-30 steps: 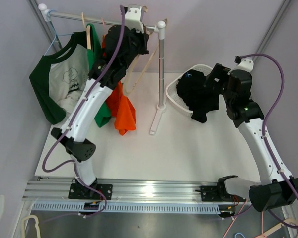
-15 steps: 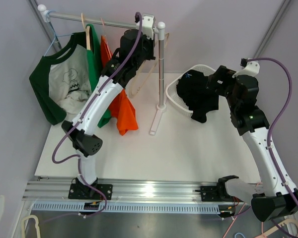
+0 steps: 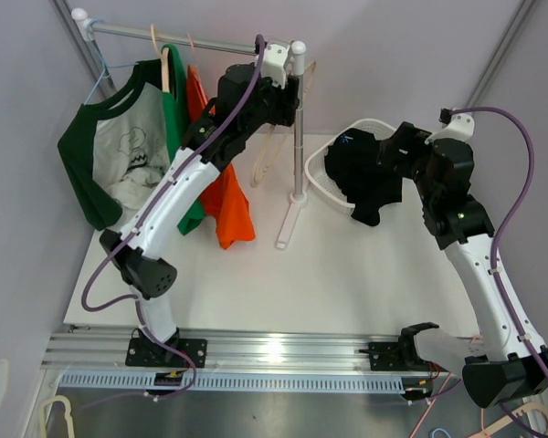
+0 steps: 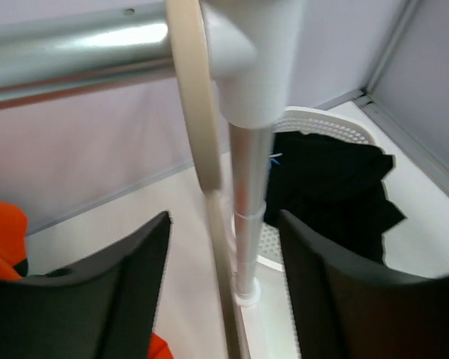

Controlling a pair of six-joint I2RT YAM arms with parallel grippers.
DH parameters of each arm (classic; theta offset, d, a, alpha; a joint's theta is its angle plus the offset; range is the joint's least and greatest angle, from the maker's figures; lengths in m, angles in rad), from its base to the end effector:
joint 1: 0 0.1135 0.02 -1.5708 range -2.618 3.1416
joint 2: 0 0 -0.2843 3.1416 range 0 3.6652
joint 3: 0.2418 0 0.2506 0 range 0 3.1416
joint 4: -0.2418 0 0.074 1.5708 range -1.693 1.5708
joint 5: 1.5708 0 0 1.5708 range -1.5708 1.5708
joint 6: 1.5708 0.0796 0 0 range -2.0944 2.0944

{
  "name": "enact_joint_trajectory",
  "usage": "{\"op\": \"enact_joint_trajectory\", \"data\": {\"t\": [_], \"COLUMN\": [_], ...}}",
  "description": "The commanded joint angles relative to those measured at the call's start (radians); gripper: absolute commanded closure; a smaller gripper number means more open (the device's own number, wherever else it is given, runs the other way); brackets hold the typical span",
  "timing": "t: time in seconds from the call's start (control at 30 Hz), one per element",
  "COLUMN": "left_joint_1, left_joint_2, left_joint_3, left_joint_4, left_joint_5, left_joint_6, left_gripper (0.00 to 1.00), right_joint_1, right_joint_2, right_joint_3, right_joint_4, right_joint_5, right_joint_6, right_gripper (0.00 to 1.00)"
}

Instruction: Remove the t-shirt from the hanger

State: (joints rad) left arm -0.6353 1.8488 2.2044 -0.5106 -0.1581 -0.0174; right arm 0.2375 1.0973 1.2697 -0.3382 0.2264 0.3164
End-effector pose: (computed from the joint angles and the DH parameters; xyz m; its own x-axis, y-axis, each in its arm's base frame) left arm 0.3745 -0.2605 0.5043 -0.1323 0.0762 -0.9883 0.4586 0.8886 0.0071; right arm 0.2659 0.0460 0.4424 -0.1568 0.2740 -0.9489 0.0365 0.9617 0.2717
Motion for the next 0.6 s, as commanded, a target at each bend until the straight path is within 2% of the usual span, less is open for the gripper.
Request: {"op": "enact_joint_trajectory", "data": {"t": [0.0, 0.1, 0.23, 0.3, 0.37, 0.43, 0.57], "left_joint_1": [-0.02, -0.018, -0.015, -0.01, -0.001, 0.032, 0.114], "left_joint_2": [-0.128, -0.203, -0.272, -0.301, -0.328, -0.333, -0.294], "left_joint_3": [-0.026, -0.074, -0.101, -0.101, -0.124, -0.133, -0.077], "left_joint_4": [0.0, 0.017, 0.001, -0.014, -0.016, -0.023, -0.104], "left_joint_5": [0.1, 0.117, 0.06, -0.013, -0.116, -0.234, -0.296], "left_joint_6": [-0.006, -0.006, -0.001, -0.006, -0.032, -0.056, -0.154], "left_gripper": [0.33, 0.27, 0.26, 0.24, 0.17, 0.14, 0.11], "right_joint_1": [0.014, 0.025, 0.04, 0.049, 0.057, 0.063, 0.072], "right_joint_2": [-0.016, -0.016, -0.01, -0.005, -0.002, 0.001, -0.005], "right_joint_3": [-0.001, -0.004, -0.007, -0.009, -0.01, -0.009, -0.006], "right_joint_4": [0.013, 0.019, 0.022, 0.022, 0.021, 0.015, 0.001], "right_joint_5": [-0.018, -0.018, -0.019, -0.019, -0.022, -0.03, -0.032], "right_joint_6": [0.01, 0.015, 0.023, 0.024, 0.023, 0.023, 0.015], "right_gripper": [0.01, 0.01, 0.01, 0.01, 0.01, 0.0, 0.0]}}
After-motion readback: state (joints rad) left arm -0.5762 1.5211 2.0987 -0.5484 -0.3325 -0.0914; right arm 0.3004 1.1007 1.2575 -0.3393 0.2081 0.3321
